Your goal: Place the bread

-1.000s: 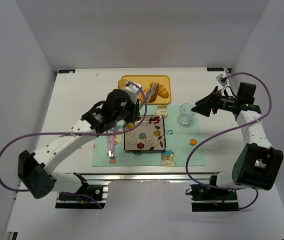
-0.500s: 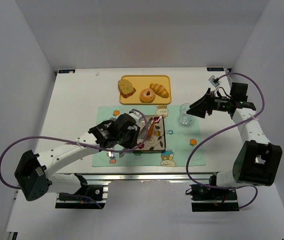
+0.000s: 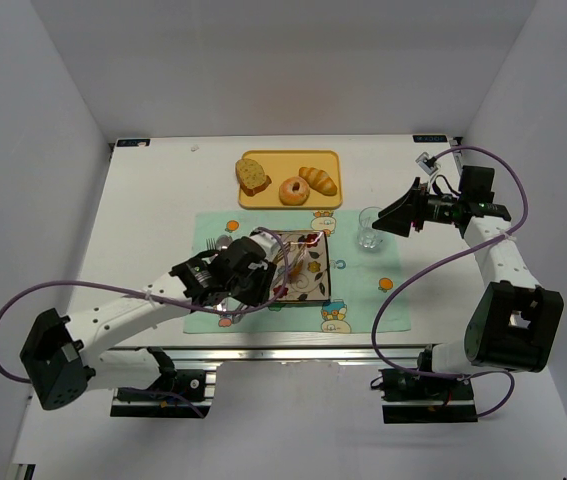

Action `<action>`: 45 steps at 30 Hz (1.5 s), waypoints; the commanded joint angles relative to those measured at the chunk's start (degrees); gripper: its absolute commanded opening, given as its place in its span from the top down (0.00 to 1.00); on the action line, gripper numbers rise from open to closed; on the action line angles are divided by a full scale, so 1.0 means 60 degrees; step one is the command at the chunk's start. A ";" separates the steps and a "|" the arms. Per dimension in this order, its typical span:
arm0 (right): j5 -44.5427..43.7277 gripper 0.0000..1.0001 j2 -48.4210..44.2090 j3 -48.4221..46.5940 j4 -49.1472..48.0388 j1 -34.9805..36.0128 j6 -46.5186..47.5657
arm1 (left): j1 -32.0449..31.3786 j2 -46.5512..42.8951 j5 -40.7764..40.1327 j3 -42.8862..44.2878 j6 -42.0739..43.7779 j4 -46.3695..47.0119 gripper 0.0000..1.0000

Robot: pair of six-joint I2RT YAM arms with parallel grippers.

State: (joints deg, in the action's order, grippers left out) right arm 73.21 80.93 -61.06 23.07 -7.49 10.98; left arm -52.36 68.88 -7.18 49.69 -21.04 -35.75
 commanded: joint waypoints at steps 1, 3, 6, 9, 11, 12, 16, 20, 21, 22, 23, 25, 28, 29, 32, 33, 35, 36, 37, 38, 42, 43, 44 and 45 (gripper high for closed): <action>0.0030 0.11 -0.0246 -0.0004 0.0081 0.0017 0.0133 | -0.0048 -0.0742 0.0258 -0.0093 -0.0082 0.0434 0.47; 0.0059 0.11 -0.0172 -0.0048 0.0066 0.0017 0.0133 | -0.0063 -0.1035 0.0376 -0.0152 -0.0112 0.0523 0.48; 0.0074 0.11 -0.0085 -0.0107 0.0081 0.0032 0.0133 | -0.0048 -0.1386 0.0391 -0.0225 -0.0214 0.0582 0.48; 0.0103 0.11 -0.0040 -0.0122 0.0081 0.0032 0.0147 | -0.0063 -0.1635 0.0347 -0.0269 -0.0317 0.0567 0.49; 0.0103 0.10 -0.0011 -0.0122 0.0081 0.0032 0.0162 | -0.0063 -0.1739 0.0333 -0.0298 -0.0390 0.0538 0.49; 0.0089 0.11 -0.0011 -0.0107 0.0066 0.0032 0.0162 | -0.0048 -0.1797 0.0289 -0.0313 -0.0419 0.0523 0.50; 0.0089 0.11 -0.0011 -0.0063 0.0081 0.0032 0.0176 | -0.0048 -0.2075 0.0157 -0.0357 -0.0551 0.0524 0.52; 0.0103 0.11 -0.0011 -0.0048 0.0095 0.0046 0.0205 | -0.0034 -0.2354 -0.0851 -0.0284 -0.1150 0.0348 0.55; 0.0103 0.11 -0.0011 -0.0048 0.0095 0.0046 0.0220 | 0.0025 -0.2398 -0.1202 -0.0197 -0.1384 0.0217 0.56; 0.0103 0.11 -0.0011 -0.0048 0.0124 0.0046 0.0235 | 0.0141 -0.2427 -0.1713 -0.0080 -0.1589 -0.0074 0.57; 0.0089 0.11 -0.0011 -0.0063 0.0168 0.0046 0.0249 | 0.0389 -0.2471 -0.1747 0.0197 -0.1693 -0.0208 0.58; 0.0088 0.11 0.0004 -0.0092 0.0227 0.0046 0.0323 | 0.1675 -0.2486 -0.1327 0.0491 -0.1520 -0.0588 0.60; 0.0132 0.11 0.0091 -0.0151 0.0315 0.0105 0.0366 | 0.4077 -0.2589 -0.0317 0.0654 -0.0586 -0.0648 0.63; 0.0132 0.11 0.0106 -0.0194 0.0359 0.0134 0.0396 | 0.4663 -0.2545 -0.0182 0.0683 -0.0334 -0.0707 0.63; 0.0132 0.11 0.0150 -0.0385 0.0592 0.0193 0.0586 | 0.6890 -0.1888 0.0520 0.0654 0.0720 -0.0825 0.63; 0.0118 0.11 0.0150 -0.0414 0.0666 0.0222 0.0644 | 0.7722 -0.1726 0.0537 0.0436 0.0926 -0.0723 0.64; 0.0103 0.10 0.0150 -0.0502 0.0754 0.0295 0.0776 | 0.8328 -0.1461 0.0523 0.0026 0.1571 0.0139 0.63; 0.0089 0.11 0.0165 -0.0517 0.0900 0.0325 0.0820 | 0.8635 -0.1432 0.0204 -0.0571 0.1805 0.0534 0.62; 0.0074 0.11 0.0165 -0.0590 0.1017 0.0354 0.0893 | 0.8711 -0.1417 0.0128 -0.0954 0.2257 0.1539 0.61; 0.0045 0.11 0.0179 -0.0648 0.1192 0.0427 0.1184 | 0.9132 -0.1373 0.0156 -0.1277 0.2421 0.2100 0.61; -0.0233 0.11 0.0311 -0.1102 0.2407 0.0603 0.2430 | 0.9735 -0.0847 0.0667 -0.2436 0.3022 0.4182 0.56; -0.0277 0.11 0.0413 -0.1176 0.2787 0.0618 0.2606 | 0.9839 -0.0701 0.0988 -0.2640 0.3110 0.4707 0.55; -0.0307 0.11 0.0443 -0.1249 0.2907 0.0618 0.2825 | 1.0028 -0.0395 0.1151 -0.2700 0.3154 0.4930 0.53; -0.0322 0.11 0.0487 -0.1264 0.2995 0.0632 0.2900 | 1.0088 -0.0261 0.1196 -0.2744 0.3213 0.5251 0.51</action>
State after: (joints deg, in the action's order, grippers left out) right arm 71.70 83.05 -66.11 35.27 -3.99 22.44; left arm 6.57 66.43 -3.90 33.36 -5.45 -16.93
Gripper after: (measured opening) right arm 0.895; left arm 0.484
